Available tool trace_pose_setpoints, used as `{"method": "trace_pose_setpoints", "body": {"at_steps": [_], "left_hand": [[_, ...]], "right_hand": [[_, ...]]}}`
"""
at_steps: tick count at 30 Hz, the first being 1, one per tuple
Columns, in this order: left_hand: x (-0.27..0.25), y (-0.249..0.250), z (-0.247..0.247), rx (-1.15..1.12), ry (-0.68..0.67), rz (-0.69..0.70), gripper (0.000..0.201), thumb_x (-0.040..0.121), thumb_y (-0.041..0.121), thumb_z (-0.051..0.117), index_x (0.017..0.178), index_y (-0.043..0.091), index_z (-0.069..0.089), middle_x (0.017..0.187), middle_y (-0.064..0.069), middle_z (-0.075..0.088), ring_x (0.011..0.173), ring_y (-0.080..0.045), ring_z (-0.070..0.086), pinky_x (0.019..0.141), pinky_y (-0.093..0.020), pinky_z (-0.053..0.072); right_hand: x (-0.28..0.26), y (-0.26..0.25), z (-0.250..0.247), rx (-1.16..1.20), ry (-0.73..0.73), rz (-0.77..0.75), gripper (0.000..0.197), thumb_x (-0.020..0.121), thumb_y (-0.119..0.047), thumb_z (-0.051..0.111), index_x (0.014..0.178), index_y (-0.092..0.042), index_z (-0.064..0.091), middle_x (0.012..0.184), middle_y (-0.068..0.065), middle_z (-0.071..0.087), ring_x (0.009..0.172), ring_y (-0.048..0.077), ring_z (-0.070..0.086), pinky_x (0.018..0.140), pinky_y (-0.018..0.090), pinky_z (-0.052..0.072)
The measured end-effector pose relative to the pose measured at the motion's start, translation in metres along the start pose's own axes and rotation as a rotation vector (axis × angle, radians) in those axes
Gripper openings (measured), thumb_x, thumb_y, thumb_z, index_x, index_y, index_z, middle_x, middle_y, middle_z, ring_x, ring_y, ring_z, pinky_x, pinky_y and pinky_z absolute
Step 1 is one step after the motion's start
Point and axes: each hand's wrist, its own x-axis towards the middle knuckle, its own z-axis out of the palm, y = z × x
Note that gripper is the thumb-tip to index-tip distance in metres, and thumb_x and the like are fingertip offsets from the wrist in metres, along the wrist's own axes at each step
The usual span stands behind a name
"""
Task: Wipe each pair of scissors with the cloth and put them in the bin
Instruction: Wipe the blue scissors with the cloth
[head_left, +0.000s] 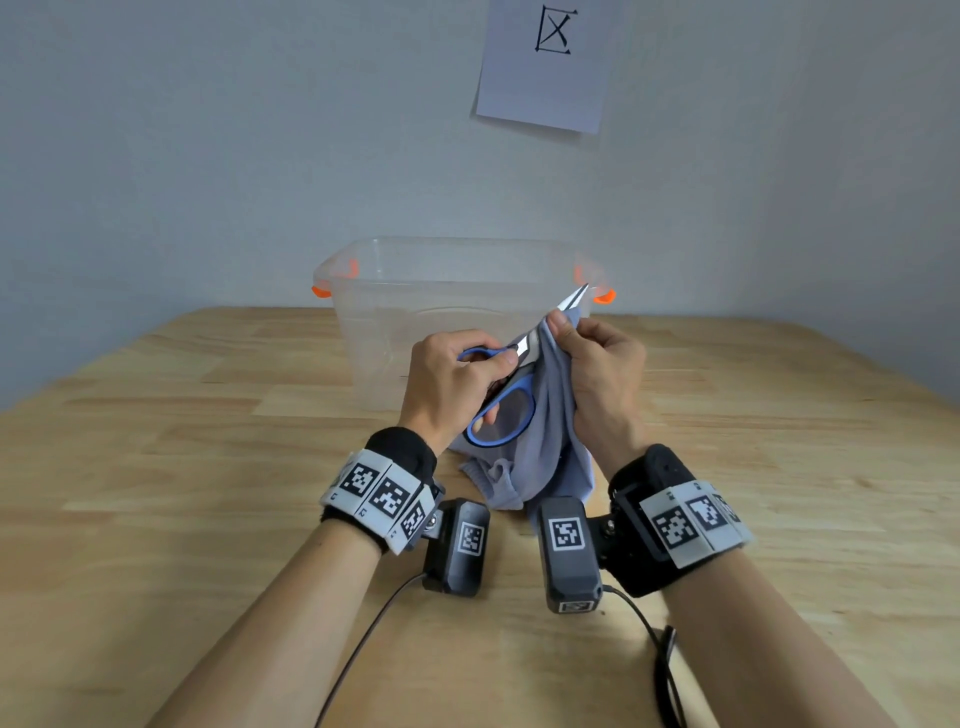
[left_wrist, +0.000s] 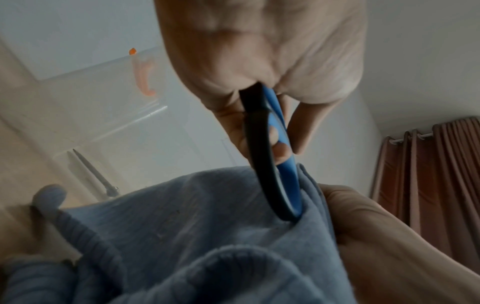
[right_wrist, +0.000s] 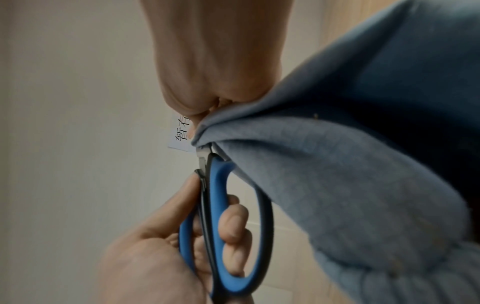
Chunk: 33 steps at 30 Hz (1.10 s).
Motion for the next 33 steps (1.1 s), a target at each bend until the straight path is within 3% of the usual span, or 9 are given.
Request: {"method": "trace_pose_setpoints", "body": {"at_steps": [6,10,13,16,20,25,27,31,33], "left_hand": [[-0.001,0.001,-0.001,0.033,-0.023,-0.005,0.02,0.09,0.008,0.068,0.072,-0.001,0.068,0.042,-0.013,0.049,0.034,-0.027,0.043,0.037,-0.024,0.035],[0.001,0.002,-0.003,0.024,-0.053,-0.038,0.023,0.09,0.008,0.067,0.069,0.001,0.067,0.044,-0.016,0.05,0.037,-0.03,0.046,0.038,-0.026,0.036],[0.007,0.005,-0.009,0.103,-0.116,-0.119,0.022,0.092,0.011,0.066,0.074,-0.002,0.066,0.05,-0.02,0.057,0.043,-0.034,0.057,0.043,-0.03,0.046],[0.012,0.009,-0.015,0.194,-0.192,-0.22,0.018,0.093,0.011,0.065,0.08,0.0,0.065,0.06,-0.017,0.065,0.053,-0.036,0.068,0.051,-0.034,0.055],[0.01,0.014,-0.016,0.262,-0.209,-0.213,0.022,0.095,0.016,0.062,0.084,-0.002,0.067,0.062,-0.015,0.065,0.055,-0.037,0.069,0.049,-0.037,0.057],[0.008,0.013,-0.011,0.342,-0.159,-0.089,0.025,0.093,0.018,0.066,0.085,-0.005,0.07,0.069,-0.028,0.066,0.047,-0.03,0.067,0.051,-0.041,0.058],[0.007,0.011,-0.011,0.348,-0.13,-0.044,0.026,0.092,0.018,0.069,0.079,-0.005,0.071,0.064,-0.026,0.066,0.044,-0.028,0.066,0.048,-0.036,0.056],[0.006,0.012,-0.011,0.375,-0.12,0.027,0.028,0.091,0.017,0.069,0.07,-0.001,0.07,0.054,-0.023,0.063,0.042,-0.027,0.065,0.045,-0.027,0.051],[0.005,0.013,-0.011,0.382,-0.129,0.052,0.03,0.091,0.016,0.07,0.07,-0.004,0.069,0.054,-0.023,0.063,0.041,-0.026,0.064,0.044,-0.026,0.05]], "right_hand": [[-0.001,0.001,0.001,0.045,0.023,0.031,0.015,0.09,-0.011,0.071,0.079,-0.001,0.069,0.07,0.009,0.066,0.061,0.017,0.061,0.06,0.029,0.051],[0.003,0.0,-0.004,0.031,-0.11,0.065,0.032,0.094,-0.015,0.067,0.097,0.017,0.063,0.087,0.028,0.066,0.076,0.031,0.064,0.073,0.04,0.054],[-0.001,0.004,-0.007,0.002,-0.212,0.083,0.03,0.094,-0.014,0.066,0.104,0.015,0.064,0.1,0.034,0.068,0.085,0.035,0.067,0.08,0.043,0.055],[-0.008,0.011,-0.003,-0.05,-0.275,0.066,0.026,0.092,-0.014,0.068,0.102,0.011,0.067,0.099,0.032,0.069,0.085,0.035,0.067,0.081,0.048,0.054],[-0.011,0.007,0.007,-0.105,-0.284,0.013,0.029,0.091,-0.02,0.071,0.099,0.008,0.069,0.097,0.033,0.069,0.085,0.035,0.067,0.083,0.056,0.055],[-0.009,0.005,-0.001,-0.166,-0.272,-0.035,0.024,0.093,-0.02,0.069,0.093,0.004,0.072,0.087,0.022,0.072,0.077,0.024,0.068,0.072,0.039,0.053],[-0.01,0.005,-0.001,-0.16,-0.243,-0.05,0.023,0.093,-0.021,0.07,0.087,0.001,0.074,0.08,0.016,0.073,0.074,0.021,0.067,0.068,0.035,0.053],[-0.005,0.0,0.001,-0.176,-0.158,-0.078,0.026,0.091,-0.017,0.072,0.066,-0.013,0.07,0.055,-0.01,0.063,0.055,0.004,0.055,0.054,0.022,0.045],[-0.003,0.003,0.001,-0.174,-0.132,-0.088,0.025,0.09,-0.019,0.073,0.066,-0.012,0.071,0.057,-0.007,0.064,0.057,0.007,0.055,0.057,0.024,0.045]]}}
